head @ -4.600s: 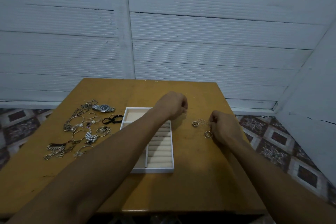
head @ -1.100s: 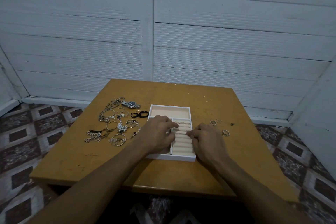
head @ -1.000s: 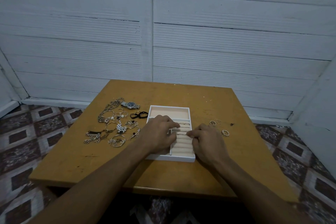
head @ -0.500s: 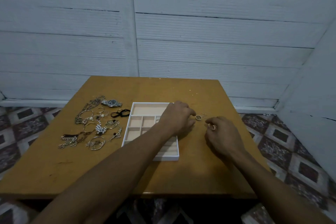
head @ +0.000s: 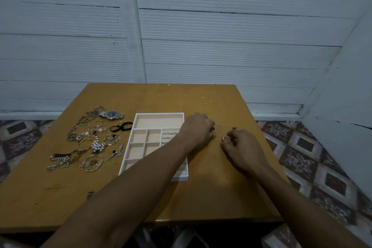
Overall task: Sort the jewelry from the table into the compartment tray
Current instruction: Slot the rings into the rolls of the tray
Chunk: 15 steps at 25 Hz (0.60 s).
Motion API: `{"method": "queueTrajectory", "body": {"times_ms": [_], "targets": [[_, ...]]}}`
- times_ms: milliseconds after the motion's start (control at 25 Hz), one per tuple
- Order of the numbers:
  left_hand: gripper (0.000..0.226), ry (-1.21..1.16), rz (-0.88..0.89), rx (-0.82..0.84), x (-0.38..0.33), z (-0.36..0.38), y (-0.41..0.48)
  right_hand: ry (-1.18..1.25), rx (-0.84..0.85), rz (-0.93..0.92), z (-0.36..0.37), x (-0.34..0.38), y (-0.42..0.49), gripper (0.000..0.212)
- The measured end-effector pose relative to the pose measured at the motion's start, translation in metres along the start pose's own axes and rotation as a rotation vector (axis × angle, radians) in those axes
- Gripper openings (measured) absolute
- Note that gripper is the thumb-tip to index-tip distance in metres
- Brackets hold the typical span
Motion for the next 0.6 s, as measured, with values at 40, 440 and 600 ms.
{"method": "queueTrajectory", "body": {"times_ms": [40, 440, 600], "targets": [[0.036, -0.003, -0.006, 0.008, -0.0002, 0.0009, 0.0008, -0.008, 0.003, -0.002, 0.0000, 0.0002, 0.0007, 0.045], [0.030, -0.002, -0.007, 0.023, -0.0056, 0.0004, 0.0025, 0.028, 0.079, -0.011, -0.0031, -0.0007, 0.0098, 0.030], [0.032, 0.049, 0.054, 0.000, -0.0076, -0.0020, -0.0005, 0.018, 0.048, -0.033, -0.0064, -0.0007, 0.0078, 0.027]]}}
Point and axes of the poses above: each hand's wrist, its own y-axis towards the middle knuckle, its own z-axis out of the palm, x = y × z, the point moved 2 cm from there along y, towards the middle knuckle, and after that the axes turned 9 degrees about -y, right-handed, at the moved point
